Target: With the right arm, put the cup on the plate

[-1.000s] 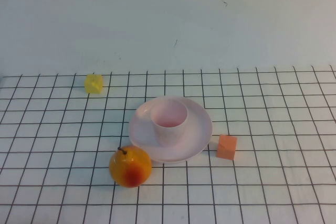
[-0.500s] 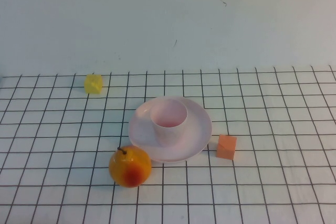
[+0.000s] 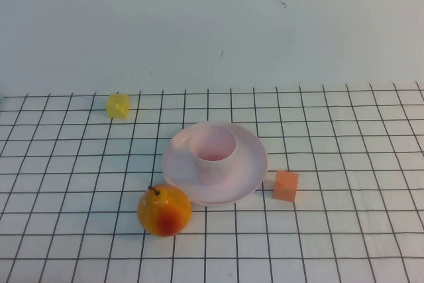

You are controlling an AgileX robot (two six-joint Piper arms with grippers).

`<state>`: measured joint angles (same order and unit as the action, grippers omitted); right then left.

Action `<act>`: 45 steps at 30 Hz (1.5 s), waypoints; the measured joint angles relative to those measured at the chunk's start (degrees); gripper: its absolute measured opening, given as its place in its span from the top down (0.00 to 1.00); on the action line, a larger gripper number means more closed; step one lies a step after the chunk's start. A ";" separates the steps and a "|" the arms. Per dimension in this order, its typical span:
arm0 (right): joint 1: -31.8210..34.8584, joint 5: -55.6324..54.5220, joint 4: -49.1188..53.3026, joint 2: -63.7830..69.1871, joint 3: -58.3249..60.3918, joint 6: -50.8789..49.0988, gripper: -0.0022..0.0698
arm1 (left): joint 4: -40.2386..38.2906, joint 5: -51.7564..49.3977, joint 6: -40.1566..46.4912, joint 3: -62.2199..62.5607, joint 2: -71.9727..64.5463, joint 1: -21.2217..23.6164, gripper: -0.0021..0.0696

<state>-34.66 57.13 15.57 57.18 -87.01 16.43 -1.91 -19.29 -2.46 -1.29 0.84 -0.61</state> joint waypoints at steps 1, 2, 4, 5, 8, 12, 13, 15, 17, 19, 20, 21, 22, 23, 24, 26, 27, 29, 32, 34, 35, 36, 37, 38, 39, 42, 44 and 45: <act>1.17 -4.21 -0.42 -3.32 5.06 -0.24 0.97 | 0.00 0.00 0.00 0.00 0.00 0.00 0.97; 2.65 -8.40 -0.64 -6.50 10.14 -0.27 0.97 | 0.00 0.00 0.00 0.00 0.00 0.00 0.97; 6.37 -15.46 -0.91 -12.06 19.23 -0.80 0.97 | 0.00 0.00 0.00 0.00 0.00 0.00 0.97; 8.50 -19.10 -1.40 -15.08 24.23 -1.05 0.97 | 0.00 0.00 0.00 0.00 0.00 0.00 0.97; 14.88 -28.37 -2.84 -23.30 38.64 -1.26 0.97 | 0.00 0.00 0.00 0.00 0.00 0.00 0.97; 23.22 -35.05 -5.67 -34.89 53.59 -1.36 0.97 | 0.00 0.00 0.00 0.00 0.00 0.00 0.98; 25.51 -36.20 -6.64 -37.91 57.11 -1.36 0.97 | 0.00 0.00 0.00 0.00 0.00 0.00 0.98; 29.84 -37.89 -8.48 -42.98 63.41 -1.39 0.97 | 0.00 0.00 0.00 0.00 0.00 0.00 0.98; 33.58 -38.67 -10.10 -47.77 68.71 -1.50 0.97 | 0.00 0.00 0.00 0.00 0.00 0.00 0.98; 36.22 -38.79 -10.88 -51.19 72.64 -1.62 0.97 | 0.00 0.00 0.00 0.00 0.00 0.00 0.98; 37.38 -38.91 -11.11 -52.66 74.50 -1.65 0.97 | 0.00 0.00 0.00 0.00 0.00 0.00 0.98; 38.13 -38.91 -11.33 -53.87 75.81 -1.74 0.97 | 0.00 0.00 0.00 0.00 0.00 0.00 0.98; 38.81 -39.02 -11.60 -54.74 77.27 -1.74 0.97 | 0.00 0.00 0.00 0.00 0.00 0.00 0.98; 39.14 -39.17 -11.57 -55.26 78.55 -1.74 0.97 | 0.00 0.00 0.00 0.00 0.00 0.00 0.98; 39.36 -39.43 -11.71 -55.45 79.68 -1.74 0.97 | 0.00 0.00 0.00 0.00 0.00 0.00 0.98; 39.40 -40.35 -11.81 -55.67 81.45 -1.74 0.97 | 0.00 0.00 0.00 0.00 0.00 0.00 0.98; 39.40 -40.77 -11.92 -55.67 81.98 -1.74 0.97 | 0.00 0.00 0.00 0.00 0.00 0.00 0.98; 39.40 -41.32 -12.17 -55.67 83.24 -1.86 0.97 | 0.00 0.00 0.00 0.00 0.00 0.00 0.98; 39.40 -41.32 -12.77 -55.67 84.88 -2.30 0.97 | 0.00 0.00 0.00 0.00 0.00 0.00 0.98; 39.40 -41.60 -13.00 -55.67 86.11 -3.17 0.97 | 0.00 0.00 0.00 0.00 0.00 0.00 0.98; 39.40 -42.02 -13.03 -55.67 86.96 -3.99 0.97 | 0.00 0.00 0.00 0.00 0.00 0.00 0.98; 39.40 -42.41 -13.13 -55.67 87.60 -4.72 0.97 | 0.00 0.00 0.00 0.00 0.00 0.00 0.98; 39.40 -42.41 -13.13 -55.71 88.13 -5.36 0.97 | 0.00 0.00 0.00 0.00 0.00 0.00 0.98; 39.40 -41.59 -13.25 -56.16 88.40 -5.73 0.97 | 0.00 0.00 0.00 0.00 0.00 0.00 0.98; 39.40 -40.33 -13.25 -56.69 88.54 -5.84 0.97 | 0.00 0.00 0.00 0.00 0.00 0.00 0.98; 39.40 -36.64 -13.25 -57.71 88.58 -6.07 0.97 | 0.00 0.00 0.00 0.00 0.00 0.00 0.98; 39.40 -36.15 -13.25 -57.82 88.58 -6.07 0.97 | 0.00 0.00 0.00 0.00 0.00 0.00 0.98; 39.40 -36.05 -13.25 -57.82 88.58 -6.07 0.97 | 0.00 0.00 0.00 0.00 0.00 0.00 0.98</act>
<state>4.74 21.08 2.33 -0.64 1.57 10.36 -1.91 -19.29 -2.46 -1.29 0.84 -0.61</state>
